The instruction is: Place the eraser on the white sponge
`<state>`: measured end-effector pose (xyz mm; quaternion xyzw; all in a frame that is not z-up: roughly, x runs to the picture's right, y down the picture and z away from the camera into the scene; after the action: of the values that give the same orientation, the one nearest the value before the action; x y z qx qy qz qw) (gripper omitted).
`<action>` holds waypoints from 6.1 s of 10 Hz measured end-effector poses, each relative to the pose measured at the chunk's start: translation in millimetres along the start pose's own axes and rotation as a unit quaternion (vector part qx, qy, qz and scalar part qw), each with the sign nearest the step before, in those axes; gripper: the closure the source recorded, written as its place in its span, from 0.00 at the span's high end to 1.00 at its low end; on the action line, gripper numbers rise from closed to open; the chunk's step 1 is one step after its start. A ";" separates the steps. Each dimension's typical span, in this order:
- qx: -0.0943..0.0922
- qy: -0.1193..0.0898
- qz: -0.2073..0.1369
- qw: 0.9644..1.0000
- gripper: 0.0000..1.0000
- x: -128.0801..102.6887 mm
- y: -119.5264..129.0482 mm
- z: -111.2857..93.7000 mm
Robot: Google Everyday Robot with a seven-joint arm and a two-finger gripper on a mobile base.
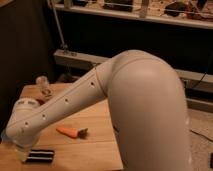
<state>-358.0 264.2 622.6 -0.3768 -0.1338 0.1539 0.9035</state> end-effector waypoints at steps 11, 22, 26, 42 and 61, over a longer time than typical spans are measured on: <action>-0.021 0.075 -0.098 0.992 0.65 21.2 18.3 56.6; 0.060 0.193 -0.085 0.976 0.65 20.0 -4.4 83.8; 0.066 0.209 -0.080 0.973 0.65 15.0 6.3 94.2; 0.040 0.215 -0.044 0.975 0.21 32.0 -27.3 112.8; 0.137 0.265 0.135 0.945 0.00 73.5 -196.9 -17.1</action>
<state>-249.6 149.5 762.4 -0.2913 0.1851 0.1857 0.9200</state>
